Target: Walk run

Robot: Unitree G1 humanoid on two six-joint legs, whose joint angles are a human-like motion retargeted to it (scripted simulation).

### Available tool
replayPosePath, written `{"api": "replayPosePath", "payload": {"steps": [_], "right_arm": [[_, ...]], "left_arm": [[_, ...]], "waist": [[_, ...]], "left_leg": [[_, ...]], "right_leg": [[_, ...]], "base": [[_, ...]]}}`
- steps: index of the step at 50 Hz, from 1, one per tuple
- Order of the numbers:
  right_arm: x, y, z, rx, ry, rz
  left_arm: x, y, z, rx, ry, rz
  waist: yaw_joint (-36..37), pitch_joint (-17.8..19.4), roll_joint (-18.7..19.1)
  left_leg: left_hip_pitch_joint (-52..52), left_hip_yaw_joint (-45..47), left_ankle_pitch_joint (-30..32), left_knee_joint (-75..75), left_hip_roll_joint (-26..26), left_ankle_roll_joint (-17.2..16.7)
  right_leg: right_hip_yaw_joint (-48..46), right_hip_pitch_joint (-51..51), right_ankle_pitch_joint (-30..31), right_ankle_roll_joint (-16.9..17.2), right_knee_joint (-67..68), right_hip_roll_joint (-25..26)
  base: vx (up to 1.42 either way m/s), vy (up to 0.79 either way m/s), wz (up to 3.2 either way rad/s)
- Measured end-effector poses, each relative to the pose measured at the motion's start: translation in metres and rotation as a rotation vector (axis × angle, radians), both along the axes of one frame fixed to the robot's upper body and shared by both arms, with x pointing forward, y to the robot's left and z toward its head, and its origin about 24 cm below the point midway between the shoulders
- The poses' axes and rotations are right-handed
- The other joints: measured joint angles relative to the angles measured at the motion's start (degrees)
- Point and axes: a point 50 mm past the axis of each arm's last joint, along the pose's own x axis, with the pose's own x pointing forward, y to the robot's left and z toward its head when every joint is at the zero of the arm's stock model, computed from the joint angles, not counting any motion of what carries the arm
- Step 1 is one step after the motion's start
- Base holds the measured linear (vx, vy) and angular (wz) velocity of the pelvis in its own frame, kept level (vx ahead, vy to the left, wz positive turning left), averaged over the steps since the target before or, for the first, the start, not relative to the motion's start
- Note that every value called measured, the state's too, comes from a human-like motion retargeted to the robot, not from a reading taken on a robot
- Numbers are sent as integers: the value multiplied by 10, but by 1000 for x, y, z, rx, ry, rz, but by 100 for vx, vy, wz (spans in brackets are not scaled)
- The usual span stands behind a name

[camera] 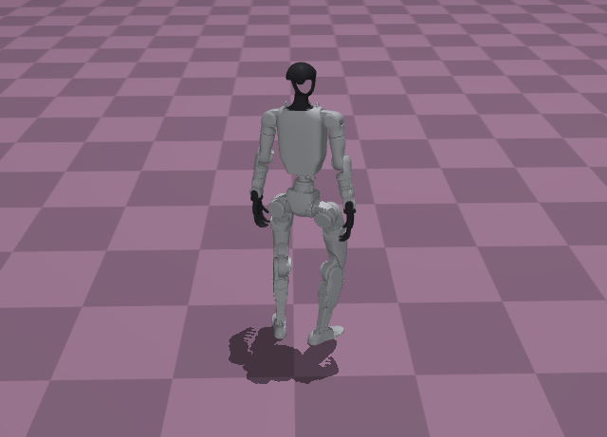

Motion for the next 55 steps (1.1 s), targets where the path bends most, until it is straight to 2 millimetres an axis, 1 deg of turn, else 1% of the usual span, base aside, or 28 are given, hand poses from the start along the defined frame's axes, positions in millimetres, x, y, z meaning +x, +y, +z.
{"api": "replayPosePath", "payload": {"steps": [2, 4, 8, 10, 12, 13, 15, 17, 20, 21, 22, 25, 27, 28, 30, 32, 33, 35, 37, 38, 39, 42, 43, 45, 47, 49, 52, 55], "right_arm": [[3, 1, 0, 1, -13, 30], [4, 2, -1, -5, -23, 65], [-3, 2, 0, -24, -4, 112], [-9, 2, 0, -29, 18, 113], [-16, 1, 1, -25, 58, 93], [-19, 2, 1, -16, 74, 73], [-19, 3, 1, 6, 98, 28], [-17, 2, 1, 12, 102, -8], [-15, -2, 2, 13, 78, -37], [-12, -3, 2, 8, 68, -41], [-9, -4, 1, 0, 57, -41], [2, -5, 1, -40, 20, -13], [10, -5, 0, -57, -8, 2], [13, -5, 0, -63, -25, 6], [20, -3, 0, -61, -66, 12], [25, -3, 0, -52, -89, 25], [27, -2, 0, -49, -101, 37], [34, -3, 0, -44, -124, 69], [41, -2, 0, -40, -144, 107], [45, -1, 1, -39, -153, 122], [48, -1, 1, -39, -160, 130], [57, -1, 2, -27, -185, 148], [61, 1, 2, -20, -196, 160], [66, 4, 2, -10, -210, 182], [67, 6, 2, -13, -211, 185], [61, 8, 1, -17, -194, 176], [44, 7, -1, -18, -130, 166], [27, 4, -1, -19, -58, 154]], "left_arm": [[-6, 3, 0, 20, 25, -10], [-13, 7, 1, 57, 64, -65], [-21, 9, 1, 105, 144, -260], [-22, 7, 1, 97, 165, -345], [-22, 3, 0, 66, 178, -435], [-22, 2, -1, 62, 181, -460], [-18, -6, -3, 61, 170, -490], [-16, -16, -5, 28, 159, -503], [-14, -18, -5, -54, 186, -558], [-10, -16, -4, -59, 200, -607], [-5, -13, -3, -55, 212, -656], [4, -1, 0, 3, 214, -765], [8, 4, 2, 33, 211, -793], [8, 7, 3, 42, 214, -800], [9, 9, 4, 53, 221, -791], [9, 8, 3, 59, 217, -766], [8, 7, 3, 64, 213, -748], [5, 5, 1, 80, 201, -700], [1, 2, 0, 96, 189, -644], [-1, 1, -1, 101, 186, -620], [-4, -1, -1, 103, 187, -604], [-8, -5, -3, 95, 196, -571], [-8, -6, -3, 92, 197, -559], [-9, -4, -2, 89, 204, -555], [-5, 4, 0, 120, 211, -615], [2, 17, 4, 182, 211, -712], [11, 33, 10, 282, 207, -824], [12, 40, 12, 340, 192, -825]], "waist": [[-1, -5, 3], [-2, -11, 5], [-4, -21, 7], [-2, -22, 11], [6, -21, 8], [1, -20, 10], [-9, -18, 14], [-26, -17, 14], [-51, -21, 0], [-52, -21, -6], [-53, -20, -10], [-55, -15, 6], [-52, -13, 14], [-47, -11, 15], [-32, -4, 19], [-17, 2, 24], [-8, 6, 26], [4, 16, 30], [11, 25, 30], [17, 30, 29], [16, 31, 27], [-12, 32, 26], [-32, 33, 25], [-65, 34, 20], [-81, 34, 12], [-82, 31, 3], [-61, 19, -9], [-28, 3, -17]], "left_leg": [[14, 38, -2, -11, 7, -4], [31, 79, -5, -23, 9, -10], [73, 147, -11, -48, -4, -24], [95, 166, -14, -60, -10, -33], [126, 197, -20, -70, -35, -43], [131, 196, -20, -69, -37, -47], [134, 204, -22, -52, -37, -55], [134, 236, -17, -5, -27, -60], [109, 223, 18, 100, -15, -39], [86, 201, 19, 155, -7, -29], [62, 172, 17, 204, 2, -27], [-12, 66, -1, 275, 25, -68], [-43, 22, -9, 267, 30, -77], [-55, -3, -11, 249, 29, -74], [-77, -76, -11, 193, 18, -58], [-91, -180, -8, 149, -9, -60], [-95, -259, -5, 127, -29, -71], [-93, -418, 7, 91, -64, -106], [-83, -498, 36, 63, -79, -124], [-78, -490, 54, 52, -78, -120], [-73, -471, 54, 50, -79, -105], [-61, -385, 36, 39, -64, -45], [-57, -376, 30, 36, -63, -33], [-59, -355, 23, 37, -62, -28], [-60, -309, 16, 37, -54, -23], [-55, -258, 9, 33, -47, -9], [-43, -170, 1, 19, -37, 7], [-28, -73, -8, 8, -25, 11]], "right_leg": [[-61, 0, -13, -11, 11, -5], [-122, 7, -26, -15, 12, -7], [-231, 39, -34, -19, -17, -2], [-249, 56, -19, -61, -46, 12], [-163, 49, -10, -82, -57, 28], [-141, 43, -1, -83, -55, 27], [-123, 40, 9, -82, -56, 22], [-130, 54, 16, -88, -77, 10], [-86, 59, 22, -82, -94, -13], [-78, 59, 24, -80, -98, -24], [-68, 60, 26, -78, -102, -28], [-32, 60, 41, -81, -118, -6], [-9, 57, 50, -83, -125, 6], [2, 56, 54, -83, -129, 10], [35, 53, 64, -82, -133, 19], [68, 48, 70, -78, -132, 27], [91, 45, 74, -75, -132, 34], [134, 37, 80, -68, -129, 44], [180, 26, 86, -59, -124, 54], [206, 19, 89, -54, -122, 61], [230, 11, 93, -48, -119, 65], [283, -12, 105, -28, -117, 79], [296, -19, 111, -19, -120, 83], [329, -33, 120, 3, -130, 88], [321, -48, 125, 24, -135, 78], [233, -64, 104, 25, -128, 47], [37, -62, 44, 11, -111, -3], [-131, -34, 2, -13, -92, -29]], "base": [[1, -13, -179], [4, -13, -173], [12, -8, -152], [20, -17, -136], [21, -2, -145], [17, -7, -70], [9, -7, -37], [11, -8, -59], [24, -10, -53], [17, -3, -75], [8, 2, -106], [7, -2, -132], [6, -2, -161], [5, 2, -192], [5, 4, -205], [8, 7, -196], [16, 13, -220], [19, 19, -239], [8, 15, -261], [4, 18, -259], [4, 20, -235], [-4, 18, -169], [-15, 12, -150], [-19, 11, -174], [-22, 6, -207], [-21, -2, -228], [-18, -1, -260], [-18, 1, -285]]}}
